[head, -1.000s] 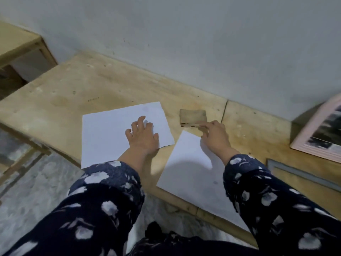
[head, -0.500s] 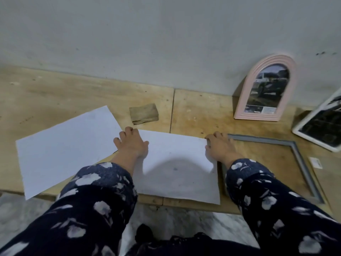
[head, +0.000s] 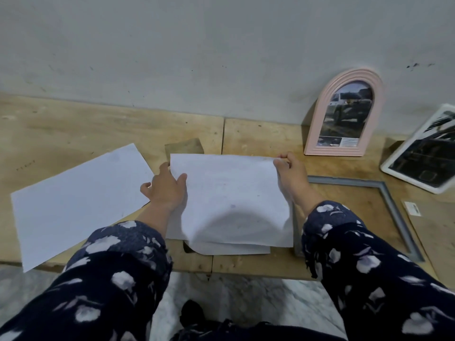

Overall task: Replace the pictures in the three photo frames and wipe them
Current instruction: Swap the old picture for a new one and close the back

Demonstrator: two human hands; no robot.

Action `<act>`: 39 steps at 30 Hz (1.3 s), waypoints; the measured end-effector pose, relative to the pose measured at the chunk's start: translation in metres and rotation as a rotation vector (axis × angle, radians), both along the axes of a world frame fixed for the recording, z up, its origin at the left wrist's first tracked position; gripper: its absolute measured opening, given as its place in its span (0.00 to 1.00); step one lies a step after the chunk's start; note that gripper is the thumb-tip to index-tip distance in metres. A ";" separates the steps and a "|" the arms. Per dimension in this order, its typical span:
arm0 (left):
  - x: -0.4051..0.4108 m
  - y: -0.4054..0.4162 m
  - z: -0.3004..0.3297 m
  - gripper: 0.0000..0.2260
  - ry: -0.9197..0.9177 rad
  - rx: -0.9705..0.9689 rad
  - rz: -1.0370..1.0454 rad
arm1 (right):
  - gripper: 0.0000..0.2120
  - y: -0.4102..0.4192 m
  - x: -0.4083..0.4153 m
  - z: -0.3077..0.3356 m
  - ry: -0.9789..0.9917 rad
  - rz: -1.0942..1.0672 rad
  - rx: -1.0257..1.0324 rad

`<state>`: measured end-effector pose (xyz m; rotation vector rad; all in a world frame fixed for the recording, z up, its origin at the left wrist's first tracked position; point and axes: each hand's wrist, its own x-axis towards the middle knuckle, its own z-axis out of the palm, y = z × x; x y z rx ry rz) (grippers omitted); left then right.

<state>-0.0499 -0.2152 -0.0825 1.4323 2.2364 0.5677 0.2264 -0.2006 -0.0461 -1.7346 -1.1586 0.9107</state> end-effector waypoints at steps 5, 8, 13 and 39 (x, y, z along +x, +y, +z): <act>0.012 0.005 0.025 0.13 -0.382 0.213 0.015 | 0.12 0.000 0.020 0.022 0.119 -0.126 -0.033; 0.028 0.009 0.041 0.12 -0.447 0.282 0.068 | 0.26 -0.009 0.038 0.024 0.166 -0.060 -0.242; 0.058 0.000 0.052 0.12 -0.427 0.282 0.129 | 0.19 -0.024 0.066 0.012 0.221 -0.085 -0.262; 0.300 -0.072 0.005 0.20 -0.125 -0.007 -0.162 | 0.18 -0.094 0.307 -0.022 -0.050 -0.162 -0.291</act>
